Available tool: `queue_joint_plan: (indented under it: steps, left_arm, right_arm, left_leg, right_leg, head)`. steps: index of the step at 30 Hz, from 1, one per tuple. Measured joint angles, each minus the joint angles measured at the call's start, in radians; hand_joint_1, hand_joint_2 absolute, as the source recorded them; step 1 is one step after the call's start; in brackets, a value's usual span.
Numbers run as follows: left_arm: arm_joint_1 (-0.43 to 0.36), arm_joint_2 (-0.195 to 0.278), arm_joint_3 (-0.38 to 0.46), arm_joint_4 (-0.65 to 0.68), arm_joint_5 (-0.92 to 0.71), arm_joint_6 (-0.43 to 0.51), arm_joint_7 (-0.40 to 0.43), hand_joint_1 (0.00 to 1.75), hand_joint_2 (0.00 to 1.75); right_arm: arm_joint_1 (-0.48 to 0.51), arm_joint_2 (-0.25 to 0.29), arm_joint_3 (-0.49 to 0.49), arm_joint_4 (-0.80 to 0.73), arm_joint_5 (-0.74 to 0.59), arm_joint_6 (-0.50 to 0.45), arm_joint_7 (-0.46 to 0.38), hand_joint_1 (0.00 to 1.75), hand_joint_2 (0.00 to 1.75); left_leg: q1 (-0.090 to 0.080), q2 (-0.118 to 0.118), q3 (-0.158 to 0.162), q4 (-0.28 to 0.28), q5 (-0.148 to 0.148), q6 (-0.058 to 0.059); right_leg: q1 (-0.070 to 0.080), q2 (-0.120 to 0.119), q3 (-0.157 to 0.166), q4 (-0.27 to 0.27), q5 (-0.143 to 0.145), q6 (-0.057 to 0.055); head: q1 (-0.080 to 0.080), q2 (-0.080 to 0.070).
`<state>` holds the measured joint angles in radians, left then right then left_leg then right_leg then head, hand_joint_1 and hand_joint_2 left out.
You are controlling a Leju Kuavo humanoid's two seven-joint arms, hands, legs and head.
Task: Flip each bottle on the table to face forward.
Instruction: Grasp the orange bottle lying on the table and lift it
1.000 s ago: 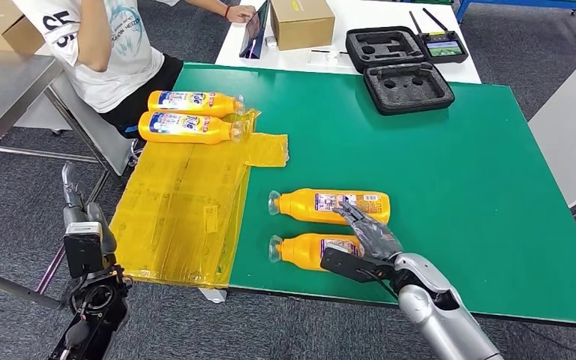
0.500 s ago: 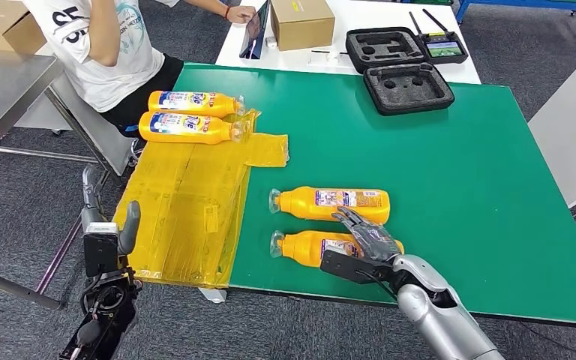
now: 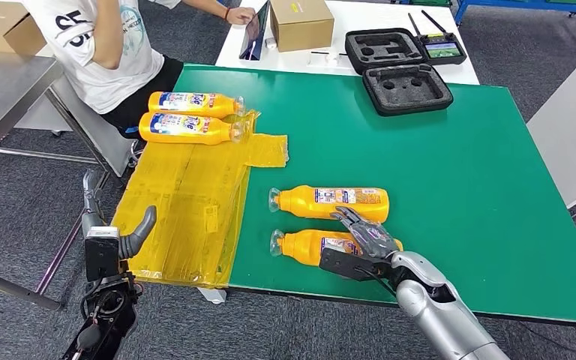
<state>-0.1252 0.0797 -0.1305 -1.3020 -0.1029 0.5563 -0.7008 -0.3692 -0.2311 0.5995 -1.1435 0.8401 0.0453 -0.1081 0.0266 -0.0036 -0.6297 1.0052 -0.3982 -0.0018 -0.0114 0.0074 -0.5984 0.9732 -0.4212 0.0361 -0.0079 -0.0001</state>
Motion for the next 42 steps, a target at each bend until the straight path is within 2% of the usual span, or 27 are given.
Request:
queue_joint_plan:
  steps: [1, 2, 4, 5, 6, 8, 10, 25, 31, 38, 40, 42]
  left_arm:
    - [0.0, 0.0, 0.0, 0.0, 0.001, 0.0, 0.0, 0.0, 1.75]
    - [0.001, 0.0, 0.0, 0.0, 0.001, 0.0, 0.0, 0.0, 1.75]
    - [0.002, 0.0, 0.001, 0.0, 0.004, 0.0, 0.0, 0.0, 1.75]
    - [0.002, 0.0, 0.001, 0.0, 0.006, 0.0, 0.0, 0.0, 1.75]
    - [0.003, 0.0, 0.002, 0.0, 0.007, 0.0, 0.0, 0.0, 1.75]
    - [0.003, 0.0, 0.003, 0.0, 0.009, 0.0, 0.0, 0.0, 1.75]
    - [0.003, 0.0, 0.004, 0.0, 0.012, 0.0, 0.0, 0.0, 1.75]
    - [0.002, 0.0, 0.005, 0.0, 0.035, -0.004, 0.001, 0.0, 1.75]
    - [0.001, 0.0, 0.005, 0.0, 0.041, -0.011, 0.003, 0.0, 1.75]
    - [0.0, 0.0, 0.005, 0.0, 0.041, -0.012, 0.003, 0.0, 1.75]
    - [-0.001, 0.0, 0.005, 0.0, 0.041, -0.019, 0.002, 0.0, 1.75]
    - [-0.005, -0.002, 0.005, 0.001, 0.046, -0.032, 0.002, 0.0, 1.75]
  right_arm:
    - [-0.001, 0.0, 0.0, 0.001, 0.0, 0.0, 0.0, 0.03, 1.75]
    - [-0.001, 0.0, 0.001, 0.002, 0.0, 0.001, -0.002, 0.19, 1.75]
    - [-0.003, 0.001, 0.005, 0.006, 0.002, 0.006, -0.007, 0.64, 1.75]
    - [-0.005, 0.0, 0.007, 0.008, 0.003, 0.011, -0.011, 0.97, 1.75]
    - [-0.006, 0.0, 0.01, 0.009, 0.004, 0.016, -0.014, 1.21, 1.75]
    - [-0.011, -0.001, 0.017, 0.013, 0.008, 0.028, -0.018, 1.61, 1.75]
    - [-0.016, -0.002, 0.024, 0.018, 0.013, 0.04, -0.018, 1.74, 1.75]
    - [-0.06, -0.02, 0.062, 0.051, 0.009, 0.095, -0.036, 1.75, 1.75]
    - [-0.066, -0.026, 0.066, 0.06, -0.061, 0.101, -0.101, 1.75, 1.75]
    - [-0.066, -0.027, 0.066, 0.063, -0.072, 0.101, -0.113, 1.75, 1.75]
    - [-0.062, -0.026, 0.065, 0.063, -0.109, 0.096, -0.166, 1.75, 1.75]
    - [-0.047, -0.021, 0.055, 0.057, -0.195, 0.085, -0.282, 1.75, 1.75]
  left_leg:
    - [0.0, 0.0, 0.0, 0.0, 0.0, 0.0]
    - [0.0, 0.0, 0.0, 0.0, 0.0, 0.0]
    - [0.0, 0.0, 0.001, 0.0, 0.0, 0.0]
    - [0.0, 0.0, 0.001, 0.0, 0.0, 0.0]
    - [0.0, 0.0, 0.002, 0.0, 0.0, 0.0]
    - [0.0, 0.0, 0.002, 0.0, 0.0, 0.0]
    - [0.0, 0.0, 0.002, 0.0, 0.0, 0.0]
    - [0.0, 0.0, 0.003, 0.0, 0.0, 0.0]
    - [0.0, 0.0, 0.003, 0.0, 0.0, 0.0]
    - [0.0, 0.0, 0.003, 0.0, 0.0, 0.0]
    - [0.0, 0.0, 0.003, 0.0, 0.0, 0.0]
    - [0.0, 0.0, 0.002, 0.0, 0.0, 0.0]
  right_leg:
    - [0.0, 0.0, 0.0, 0.0, 0.0, 0.0]
    - [0.0, 0.0, 0.001, 0.0, 0.0, 0.0]
    - [0.0, 0.0, 0.001, 0.0, 0.0, 0.0]
    - [0.0, 0.0, 0.001, 0.0, 0.0, 0.0]
    - [0.0, 0.0, 0.001, 0.0, 0.0, 0.0]
    - [0.0, 0.0, 0.002, 0.0, 0.0, 0.0]
    - [0.0, 0.0, 0.002, 0.0, 0.0, 0.0]
    - [0.0, 0.0, 0.002, 0.0, 0.0, 0.0]
    - [0.0, 0.0, 0.002, 0.0, 0.0, 0.0]
    - [0.0, 0.0, 0.002, 0.0, 0.0, 0.0]
    - [0.0, 0.0, 0.002, 0.0, 0.0, 0.0]
    - [0.0, 0.0, 0.002, 0.0, 0.0, 0.0]
  head:
    - [0.0, 0.0]
    - [0.0, 0.0]
    - [0.0, 0.0]
    - [0.0, 0.0]
    - [0.0, 0.0]
    - [0.0, 0.0]
    - [0.0, 0.0]
    - [0.0, 0.0]
    - [0.0, 0.0]
    - [0.0, 0.0]
    - [0.0, 0.0]
    - [0.001, 0.0]
